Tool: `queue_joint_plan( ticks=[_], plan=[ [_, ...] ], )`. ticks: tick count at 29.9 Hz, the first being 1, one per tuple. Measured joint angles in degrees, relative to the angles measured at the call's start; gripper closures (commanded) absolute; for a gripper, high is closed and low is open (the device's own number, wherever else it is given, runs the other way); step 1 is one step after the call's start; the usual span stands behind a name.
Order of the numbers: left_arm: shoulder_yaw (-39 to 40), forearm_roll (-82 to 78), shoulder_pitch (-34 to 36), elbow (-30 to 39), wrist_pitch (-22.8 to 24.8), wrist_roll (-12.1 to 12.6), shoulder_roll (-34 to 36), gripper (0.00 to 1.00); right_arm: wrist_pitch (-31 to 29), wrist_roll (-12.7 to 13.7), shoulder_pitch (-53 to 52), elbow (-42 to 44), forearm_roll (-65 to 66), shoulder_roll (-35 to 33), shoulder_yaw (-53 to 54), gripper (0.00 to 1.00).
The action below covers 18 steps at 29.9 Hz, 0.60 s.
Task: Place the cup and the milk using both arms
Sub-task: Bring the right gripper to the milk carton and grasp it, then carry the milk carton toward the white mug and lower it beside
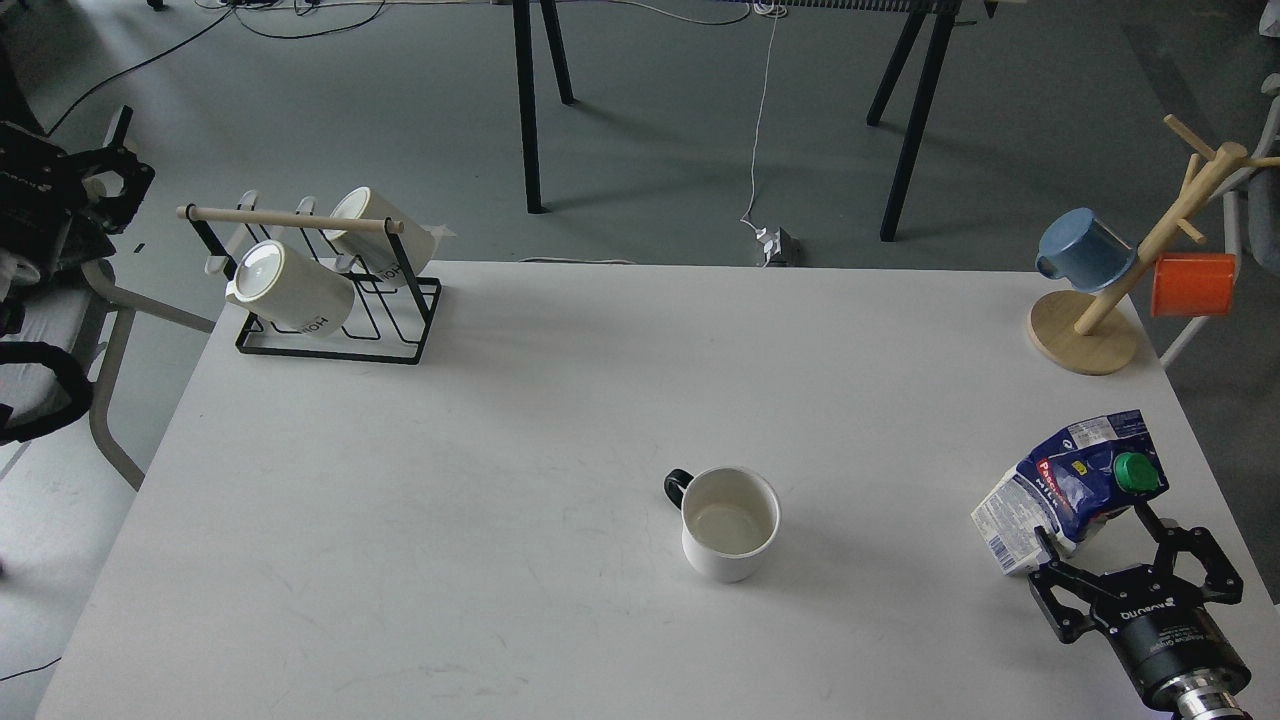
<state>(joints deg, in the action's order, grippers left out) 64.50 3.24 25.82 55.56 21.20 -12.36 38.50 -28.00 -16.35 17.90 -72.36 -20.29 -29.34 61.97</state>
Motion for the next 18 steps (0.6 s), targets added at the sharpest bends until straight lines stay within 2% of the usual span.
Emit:
queue_joint_plan(
  ticks=[10,12,16,18],
  plan=[
    [0.0,-0.1,-0.4,-0.1,-0.2,-0.1,-0.1,0.0,0.0,0.0,-1.6,2.4,2.1,3.6,-1.1,0.17],
    [0.0,-0.1,-0.4,-0.2,-0.7,-0.1,-0.1,0.0,0.0,0.0,-1.7,2.6,2.9,4.1,-1.1,0.22],
    [0.0,-0.1,-0.4,-0.2,-1.4,-0.2,-0.1,0.0,0.0,0.0,-2.1,2.7,3.6,4.5,-1.1,0.43],
    [0.1,-0.1,-0.4,-0.2,-1.4,-0.2,-0.1,0.0,0.0,0.0,-2.3,2.6,4.3,4.5,-1.1,0.47]
  ],
)
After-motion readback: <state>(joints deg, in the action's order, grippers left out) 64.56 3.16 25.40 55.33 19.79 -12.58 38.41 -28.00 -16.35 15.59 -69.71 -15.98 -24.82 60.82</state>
